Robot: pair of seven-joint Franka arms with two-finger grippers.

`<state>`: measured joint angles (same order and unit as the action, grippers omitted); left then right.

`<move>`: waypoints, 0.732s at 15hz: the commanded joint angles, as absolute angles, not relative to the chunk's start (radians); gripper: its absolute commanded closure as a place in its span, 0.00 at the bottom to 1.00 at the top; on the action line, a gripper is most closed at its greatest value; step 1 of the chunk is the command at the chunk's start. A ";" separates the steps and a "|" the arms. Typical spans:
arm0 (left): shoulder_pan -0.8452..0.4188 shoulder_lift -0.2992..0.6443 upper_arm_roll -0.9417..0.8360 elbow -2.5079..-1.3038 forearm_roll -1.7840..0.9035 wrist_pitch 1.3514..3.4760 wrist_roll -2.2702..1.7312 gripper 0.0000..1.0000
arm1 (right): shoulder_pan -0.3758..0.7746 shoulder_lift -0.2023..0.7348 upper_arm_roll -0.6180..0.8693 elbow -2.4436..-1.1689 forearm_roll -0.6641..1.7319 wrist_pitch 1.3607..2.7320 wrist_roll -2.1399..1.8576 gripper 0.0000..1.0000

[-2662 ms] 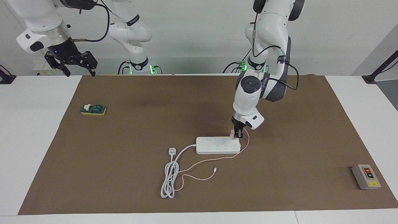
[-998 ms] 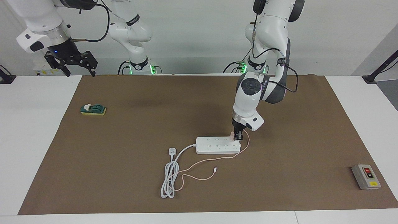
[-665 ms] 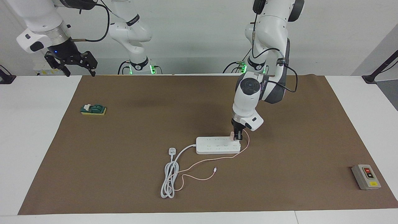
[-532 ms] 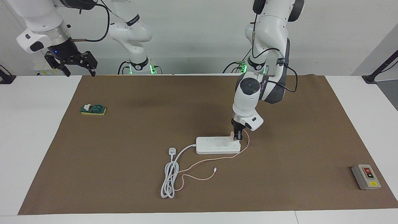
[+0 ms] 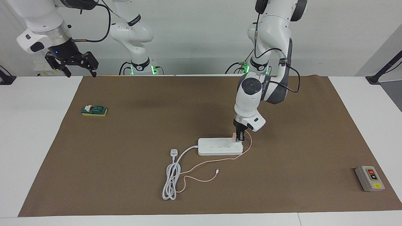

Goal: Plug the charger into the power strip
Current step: 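Press the charger into the socket with the left gripper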

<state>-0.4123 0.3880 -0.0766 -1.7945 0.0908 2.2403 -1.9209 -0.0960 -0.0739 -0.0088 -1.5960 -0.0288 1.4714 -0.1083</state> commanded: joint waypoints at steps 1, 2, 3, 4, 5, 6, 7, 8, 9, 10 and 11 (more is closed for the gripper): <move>-0.451 0.437 -0.080 -1.876 0.069 2.269 -1.942 1.00 | -0.100 -0.080 -0.006 -1.592 -0.043 1.456 -0.120 0.00; -0.451 0.448 -0.078 -1.872 0.071 2.267 -1.942 1.00 | -0.100 -0.080 -0.006 -1.592 -0.043 1.456 -0.120 0.00; -0.451 0.456 -0.078 -1.867 0.071 2.266 -1.942 1.00 | -0.100 -0.081 -0.006 -1.592 -0.043 1.456 -0.120 0.00; -0.451 0.457 -0.078 -1.867 0.071 2.266 -1.944 1.00 | -0.100 -0.080 -0.008 -1.592 -0.043 1.456 -0.120 0.00; -0.451 0.460 -0.078 -1.864 0.071 2.269 -1.944 1.00 | -0.100 -0.081 -0.006 -1.594 -0.043 1.456 -0.120 0.00; -0.451 0.466 -0.078 -1.861 0.071 2.272 -1.944 1.00 | -0.100 -0.081 -0.008 -1.594 -0.043 1.456 -0.120 0.00; -0.451 0.474 -0.078 -1.858 0.071 2.270 -1.944 1.00 | -0.101 -0.081 -0.008 -1.594 -0.043 1.456 -0.120 0.00; -0.453 0.477 -0.078 -1.855 0.071 2.269 -1.944 1.00 | -0.101 -0.080 -0.008 -1.594 -0.043 1.456 -0.120 0.00; -0.453 0.480 -0.078 -1.855 0.071 2.269 -1.944 1.00 | -0.101 -0.080 -0.008 -1.594 -0.043 1.456 -0.120 0.00; -0.453 0.480 -0.078 -1.855 0.071 2.269 -1.944 1.00 | -0.101 -0.081 -0.008 -1.594 -0.043 1.456 -0.121 0.00; -0.453 0.480 -0.078 -1.855 0.071 2.269 -1.944 1.00 | -0.101 -0.081 -0.008 -1.594 -0.043 1.456 -0.120 0.00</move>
<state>-0.4128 0.3882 -0.0764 -1.7951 0.0923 2.2412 -1.9217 -0.0960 -0.0739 -0.0088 -1.5960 -0.0288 1.4714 -0.1083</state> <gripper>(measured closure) 0.678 0.000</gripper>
